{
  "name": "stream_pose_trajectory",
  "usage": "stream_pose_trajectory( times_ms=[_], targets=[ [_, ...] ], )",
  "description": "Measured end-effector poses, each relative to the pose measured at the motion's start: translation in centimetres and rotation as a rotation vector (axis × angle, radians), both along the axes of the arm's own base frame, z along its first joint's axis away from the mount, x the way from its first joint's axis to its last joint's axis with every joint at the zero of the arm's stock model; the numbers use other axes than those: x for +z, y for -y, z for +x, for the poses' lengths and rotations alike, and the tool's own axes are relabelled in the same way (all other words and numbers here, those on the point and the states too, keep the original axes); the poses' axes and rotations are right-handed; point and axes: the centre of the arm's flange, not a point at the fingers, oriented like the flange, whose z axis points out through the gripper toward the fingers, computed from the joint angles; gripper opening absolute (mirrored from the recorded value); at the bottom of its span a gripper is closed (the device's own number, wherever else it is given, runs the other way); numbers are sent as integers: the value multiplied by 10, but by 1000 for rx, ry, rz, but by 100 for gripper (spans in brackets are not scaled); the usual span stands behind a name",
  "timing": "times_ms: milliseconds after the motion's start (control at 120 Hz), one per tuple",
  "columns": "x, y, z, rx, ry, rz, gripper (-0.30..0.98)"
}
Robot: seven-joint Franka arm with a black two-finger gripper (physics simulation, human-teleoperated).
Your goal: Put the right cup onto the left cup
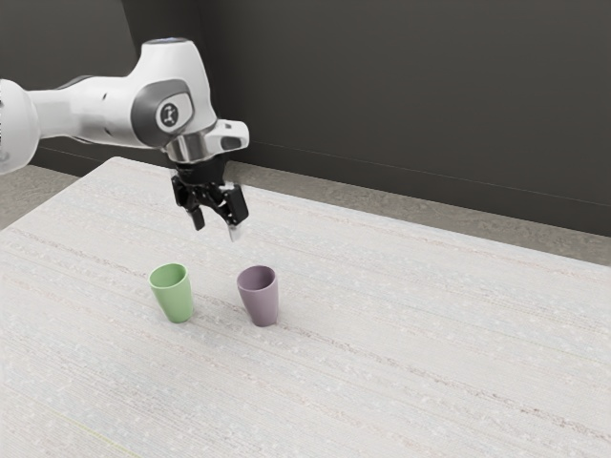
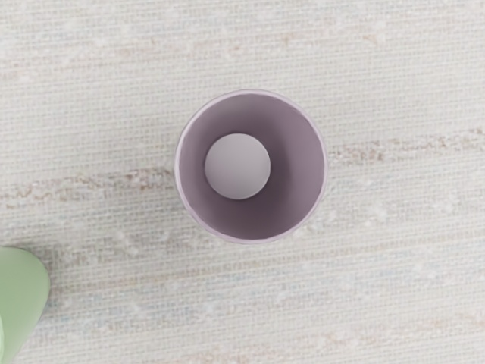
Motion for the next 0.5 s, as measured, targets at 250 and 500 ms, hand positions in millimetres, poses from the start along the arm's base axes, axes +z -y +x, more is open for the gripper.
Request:
stream_pose_trajectory(
  times_ms=[250,500],
  targets=[
    [-59,0,11,36,18,22,69],
    [-109,3,28,58,22,31,69]
  ],
)
